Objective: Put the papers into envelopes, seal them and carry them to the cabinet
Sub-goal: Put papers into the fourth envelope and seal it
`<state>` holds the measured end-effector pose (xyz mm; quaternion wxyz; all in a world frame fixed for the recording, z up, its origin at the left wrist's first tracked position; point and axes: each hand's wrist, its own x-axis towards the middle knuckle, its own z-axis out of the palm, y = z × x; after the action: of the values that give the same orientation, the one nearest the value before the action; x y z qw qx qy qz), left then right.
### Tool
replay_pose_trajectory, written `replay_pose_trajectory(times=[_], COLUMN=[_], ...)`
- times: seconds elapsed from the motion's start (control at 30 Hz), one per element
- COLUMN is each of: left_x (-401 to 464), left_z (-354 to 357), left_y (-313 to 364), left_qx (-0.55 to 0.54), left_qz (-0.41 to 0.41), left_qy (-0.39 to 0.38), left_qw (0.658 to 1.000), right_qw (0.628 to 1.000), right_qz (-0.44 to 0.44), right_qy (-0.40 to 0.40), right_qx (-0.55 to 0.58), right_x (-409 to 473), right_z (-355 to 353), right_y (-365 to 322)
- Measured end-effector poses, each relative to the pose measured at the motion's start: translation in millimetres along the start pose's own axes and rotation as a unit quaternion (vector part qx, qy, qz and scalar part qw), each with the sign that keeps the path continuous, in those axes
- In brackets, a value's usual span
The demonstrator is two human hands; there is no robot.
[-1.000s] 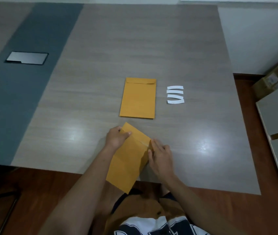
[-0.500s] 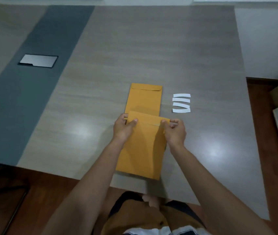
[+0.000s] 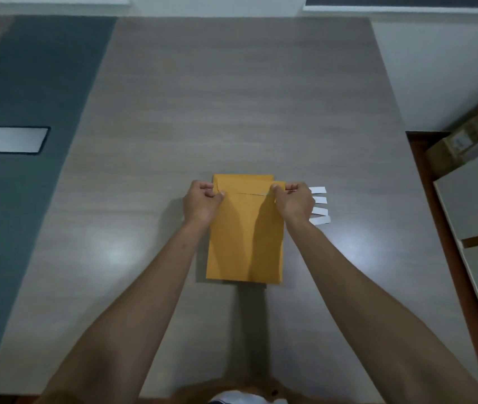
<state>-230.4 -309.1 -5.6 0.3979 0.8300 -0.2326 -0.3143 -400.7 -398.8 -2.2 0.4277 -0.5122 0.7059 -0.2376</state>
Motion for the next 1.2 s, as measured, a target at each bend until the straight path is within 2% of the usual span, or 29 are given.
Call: replay_pose_trajectory(times=[0.1,0.23,0.37,0.5,0.63,0.73,0.87,1.03,1.13,1.2], left_x=[20,36,36,31,9,-16,-49,-84,-96,-101], left_z=[1,9,21,17,9,-5,-27,-58,-74,-78], left_y=[7,4,2,-8,-24,-31,-21,8,12,6], left_qx=[0.023,0.115,0.102,0.036,-0.149,-0.213,-0.241,-0.248,-0.240,-0.224], left_qz=[-0.012,-0.052,-0.080,-0.126,-0.156,-0.124,-0.063,0.053,0.135,0.150], left_qy=[-0.003,-0.010,-0.033,-0.037,-0.100,-0.136,-0.124,-0.105,-0.130,-0.147], left_qw=[1.000,0.992,0.991,0.991,0.971,0.959,0.961,0.962,0.953,0.952], right_qw=[0.999,0.991,0.989,0.995,0.996,0.991,0.981,0.970,0.960,0.957], right_qz=[-0.015,-0.033,-0.044,0.015,0.031,0.012,-0.060,-0.158,-0.224,-0.241], right_qy=[0.000,-0.044,-0.056,-0.050,-0.086,-0.120,-0.143,-0.110,-0.080,-0.070], right_qx=[-0.029,-0.125,-0.130,-0.085,-0.013,0.059,0.114,0.150,0.147,0.143], right_x=[18,25,18,12,-12,-38,-77,-118,-132,-137], right_z=[13,30,45,47,36,22,-3,-35,-46,-47], right_y=[-12,-9,3,7,11,13,8,-8,-8,2])
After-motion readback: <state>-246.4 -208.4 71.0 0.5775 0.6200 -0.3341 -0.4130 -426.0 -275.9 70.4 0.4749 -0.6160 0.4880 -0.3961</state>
